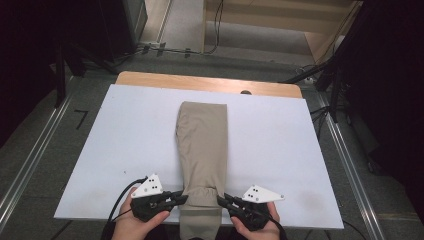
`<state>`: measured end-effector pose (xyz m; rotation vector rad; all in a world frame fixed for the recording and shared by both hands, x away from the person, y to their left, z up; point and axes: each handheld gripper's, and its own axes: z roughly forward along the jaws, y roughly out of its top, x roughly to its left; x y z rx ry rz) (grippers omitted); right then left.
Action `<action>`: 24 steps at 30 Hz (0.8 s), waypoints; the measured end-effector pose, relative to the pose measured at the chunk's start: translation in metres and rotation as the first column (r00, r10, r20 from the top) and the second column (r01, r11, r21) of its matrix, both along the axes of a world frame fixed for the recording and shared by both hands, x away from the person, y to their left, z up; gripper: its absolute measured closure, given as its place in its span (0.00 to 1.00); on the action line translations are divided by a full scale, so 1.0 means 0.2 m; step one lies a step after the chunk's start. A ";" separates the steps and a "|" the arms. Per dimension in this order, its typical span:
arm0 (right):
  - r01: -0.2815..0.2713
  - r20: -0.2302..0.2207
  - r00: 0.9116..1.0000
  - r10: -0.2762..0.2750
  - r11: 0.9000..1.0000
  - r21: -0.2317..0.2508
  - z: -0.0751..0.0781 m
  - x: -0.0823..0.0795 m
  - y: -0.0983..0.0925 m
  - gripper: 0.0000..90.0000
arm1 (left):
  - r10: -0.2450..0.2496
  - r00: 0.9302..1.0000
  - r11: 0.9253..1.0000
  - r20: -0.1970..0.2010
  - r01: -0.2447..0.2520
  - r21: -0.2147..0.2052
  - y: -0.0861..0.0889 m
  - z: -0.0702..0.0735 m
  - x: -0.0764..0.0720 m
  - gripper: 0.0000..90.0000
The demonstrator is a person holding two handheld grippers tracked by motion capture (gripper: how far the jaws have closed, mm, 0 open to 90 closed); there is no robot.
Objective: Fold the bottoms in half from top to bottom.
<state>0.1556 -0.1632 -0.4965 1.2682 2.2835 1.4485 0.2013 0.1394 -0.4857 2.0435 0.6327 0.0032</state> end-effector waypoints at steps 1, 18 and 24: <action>-0.002 0.003 1.000 0.002 1.000 -0.003 0.00 -0.01 0.00 0.88 | -0.001 1.000 1.000 -0.002 0.001 -0.002 0.00 0.00 -0.01 0.89; -0.034 -0.005 0.999 0.034 0.999 -0.003 0.01 -0.13 0.01 0.88 | -0.040 0.999 0.999 -0.014 0.040 -0.002 0.03 0.02 -0.13 0.89; -0.042 0.000 0.999 0.042 0.999 0.002 0.02 -0.20 0.01 0.88 | -0.060 0.998 0.998 -0.016 0.060 0.000 0.04 0.02 -0.18 0.89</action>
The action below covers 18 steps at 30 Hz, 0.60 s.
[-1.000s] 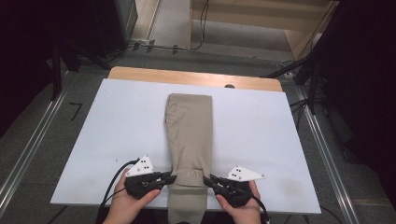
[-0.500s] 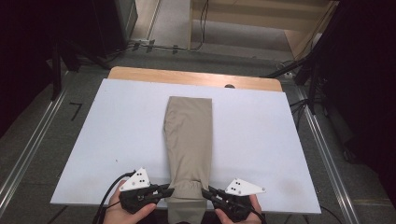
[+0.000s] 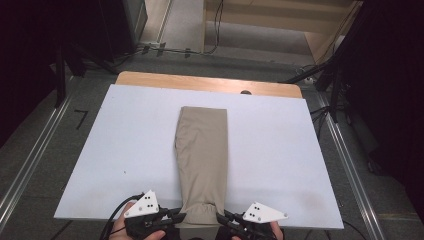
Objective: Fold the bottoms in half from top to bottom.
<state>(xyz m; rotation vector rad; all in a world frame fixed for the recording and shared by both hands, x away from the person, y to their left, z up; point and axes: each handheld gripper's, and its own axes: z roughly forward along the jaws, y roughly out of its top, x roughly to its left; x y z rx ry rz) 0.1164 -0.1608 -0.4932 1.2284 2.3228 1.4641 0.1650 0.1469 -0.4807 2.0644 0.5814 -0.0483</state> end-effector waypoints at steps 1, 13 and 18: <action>-0.004 -0.001 1.000 0.004 1.000 -0.001 0.00 -0.01 0.00 0.88 | -0.002 1.000 1.000 -0.001 0.002 -0.003 0.00 0.00 -0.01 0.89; 0.022 -0.035 0.999 -0.024 0.998 -0.050 -0.02 -0.01 -0.01 0.33 | 0.035 0.999 0.999 0.007 -0.035 0.033 0.01 -0.02 -0.01 0.45; 0.068 0.070 0.996 -0.063 0.996 -0.066 0.08 0.06 -0.08 0.09 | 0.067 0.997 0.998 0.033 -0.067 -0.008 0.04 0.04 0.13 0.15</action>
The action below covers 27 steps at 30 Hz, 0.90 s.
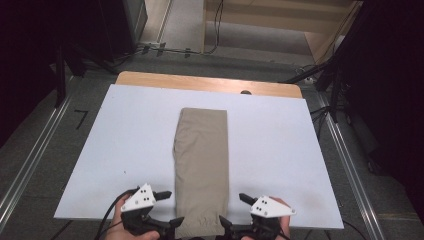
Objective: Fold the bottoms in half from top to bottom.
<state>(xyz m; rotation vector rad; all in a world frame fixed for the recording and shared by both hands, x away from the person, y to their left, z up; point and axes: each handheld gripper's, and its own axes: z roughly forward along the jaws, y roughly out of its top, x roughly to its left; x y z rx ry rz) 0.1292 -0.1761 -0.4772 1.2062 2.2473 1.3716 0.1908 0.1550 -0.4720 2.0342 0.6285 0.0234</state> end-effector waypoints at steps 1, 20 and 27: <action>0.007 0.009 1.000 -0.007 1.000 0.013 0.02 0.04 -0.01 0.09 | 0.016 1.000 1.000 -0.003 -0.016 -0.013 0.01 0.01 0.05 0.14; 0.041 -0.059 0.997 -0.044 0.998 -0.047 -0.07 1.14 -0.07 0.00 | 0.131 0.991 0.991 -0.010 -0.131 0.014 -0.15 -0.01 1.05 0.01; 0.142 -0.124 0.981 -0.150 0.987 -0.074 -0.12 1.41 -0.08 0.34 | 0.233 0.971 0.967 -0.055 -0.225 0.123 -0.19 -0.10 1.29 0.10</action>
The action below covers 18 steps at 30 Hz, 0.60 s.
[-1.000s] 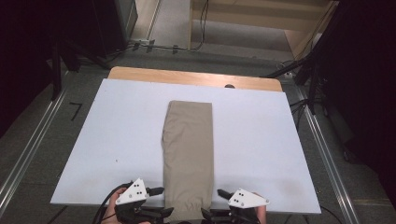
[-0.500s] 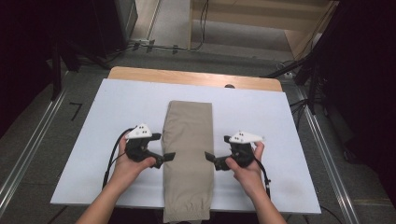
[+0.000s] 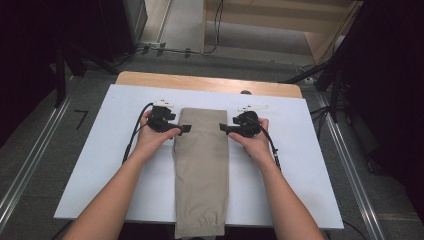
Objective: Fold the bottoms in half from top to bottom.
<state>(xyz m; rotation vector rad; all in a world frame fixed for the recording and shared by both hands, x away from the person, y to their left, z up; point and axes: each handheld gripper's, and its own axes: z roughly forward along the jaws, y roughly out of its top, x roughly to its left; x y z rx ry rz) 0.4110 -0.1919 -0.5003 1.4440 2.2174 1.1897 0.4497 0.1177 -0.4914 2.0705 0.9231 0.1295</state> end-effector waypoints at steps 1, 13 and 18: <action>0.002 -0.008 1.000 -0.002 1.000 -0.019 -0.01 0.03 0.00 0.37 | 0.012 1.000 1.000 0.000 -0.012 0.013 -0.01 -0.01 0.03 0.14; 0.048 -0.008 0.999 -0.049 0.993 -0.107 -0.08 0.25 0.03 0.54 | 0.097 0.995 0.987 0.000 -0.096 0.131 -0.06 -0.04 0.23 0.41; 0.016 0.032 0.999 -0.012 0.993 -0.113 -0.10 0.25 0.06 0.77 | 0.094 0.996 0.987 0.011 -0.094 0.133 -0.08 -0.05 0.26 0.65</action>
